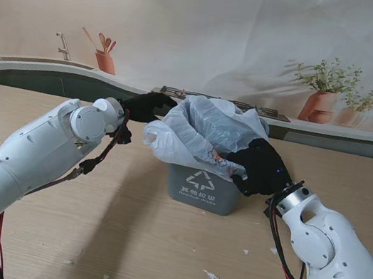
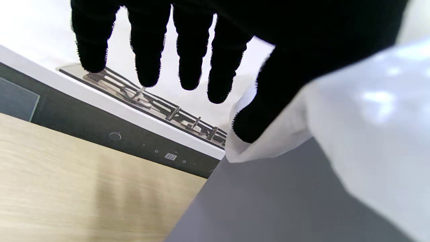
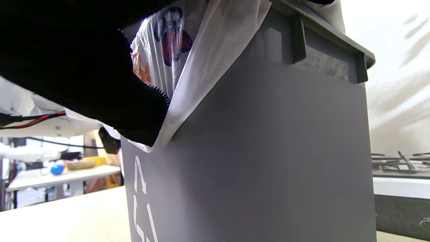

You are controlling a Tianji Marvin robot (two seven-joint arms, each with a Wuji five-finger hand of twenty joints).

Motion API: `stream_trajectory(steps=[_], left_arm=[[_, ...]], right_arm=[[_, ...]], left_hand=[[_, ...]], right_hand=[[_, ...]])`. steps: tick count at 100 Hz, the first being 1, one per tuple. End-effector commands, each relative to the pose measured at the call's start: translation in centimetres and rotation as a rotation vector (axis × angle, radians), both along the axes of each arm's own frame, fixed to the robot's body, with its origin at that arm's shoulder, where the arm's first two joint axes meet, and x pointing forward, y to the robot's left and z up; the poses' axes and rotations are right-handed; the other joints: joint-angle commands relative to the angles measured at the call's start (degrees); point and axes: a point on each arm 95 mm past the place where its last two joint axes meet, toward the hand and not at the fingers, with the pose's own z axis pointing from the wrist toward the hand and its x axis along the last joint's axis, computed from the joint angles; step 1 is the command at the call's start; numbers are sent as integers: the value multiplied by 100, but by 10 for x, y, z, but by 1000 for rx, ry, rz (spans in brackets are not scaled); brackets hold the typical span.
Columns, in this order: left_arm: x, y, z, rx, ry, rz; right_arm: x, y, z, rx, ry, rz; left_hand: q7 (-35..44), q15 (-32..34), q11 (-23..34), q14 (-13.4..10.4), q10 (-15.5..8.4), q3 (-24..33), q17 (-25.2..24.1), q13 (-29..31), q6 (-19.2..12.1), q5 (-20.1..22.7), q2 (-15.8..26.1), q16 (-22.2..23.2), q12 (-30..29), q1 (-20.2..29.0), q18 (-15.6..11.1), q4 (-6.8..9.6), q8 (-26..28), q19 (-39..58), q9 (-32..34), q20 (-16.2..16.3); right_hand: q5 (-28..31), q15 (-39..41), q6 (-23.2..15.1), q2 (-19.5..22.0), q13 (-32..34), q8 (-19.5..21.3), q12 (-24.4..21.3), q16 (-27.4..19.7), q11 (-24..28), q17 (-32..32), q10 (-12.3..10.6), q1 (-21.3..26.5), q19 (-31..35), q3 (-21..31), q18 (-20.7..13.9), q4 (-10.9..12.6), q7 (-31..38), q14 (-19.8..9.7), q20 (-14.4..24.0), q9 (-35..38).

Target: Fit the garbage bag over the bin

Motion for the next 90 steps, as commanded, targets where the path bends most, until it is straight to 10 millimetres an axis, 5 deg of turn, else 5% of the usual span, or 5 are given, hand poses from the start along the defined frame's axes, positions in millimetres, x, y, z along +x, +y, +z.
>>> stream_trajectory(steps=[1,7,27,74,90], left_arm=[[-3,10,1,35,-8,-13],[-6,16,2,69,-31,-25],[-16,29,3,69,-61,-26],[-36,8,47,-336,-158,73],[-48,0,62,-383,-176,26]], right_arm=[[-6,2,-23,-29,65,-6],[-6,2,-23,-29,67,-7],[-6,3,-22,-35,65,-8],[-6,5,-23,-39,64,-29],[-7,6,-24,-34,58,-31]], left_hand=[[-118,10,-25,-148,-65,176,-359,-176,3,-212,-372,14,-51,-91,-207,135,-76,920,-158,-236],[-85,-15,-113,-185,-83,183,-442,-231,-28,-286,-419,3,-99,-82,-235,153,-63,1450,-156,-773],[462,-1,-90,-196,-109,316,-430,-244,-424,-268,-411,21,-87,189,-242,251,211,1619,-146,-1198],[966,719,749,-56,-103,488,-495,692,-629,1474,704,322,382,1154,-165,410,475,3276,986,-1046],[720,503,571,-90,-89,-97,-504,732,-559,1697,728,183,325,763,-110,85,215,3031,1161,-1265]], right_hand=[[199,117,-591,200,163,-219,14,30,173,30,153,664,-13,396,222,28,196,158,-2,73],[196,127,-586,202,153,-235,20,34,182,23,164,672,-11,391,222,28,210,162,-2,68],[193,156,-571,204,164,-275,20,40,190,20,184,674,-4,381,226,32,243,168,-5,70],[204,246,-484,206,185,-353,2,66,210,34,260,686,34,367,222,39,278,210,-7,102],[212,244,-491,205,183,-370,-6,62,211,35,260,686,46,364,228,40,277,212,-8,107]])
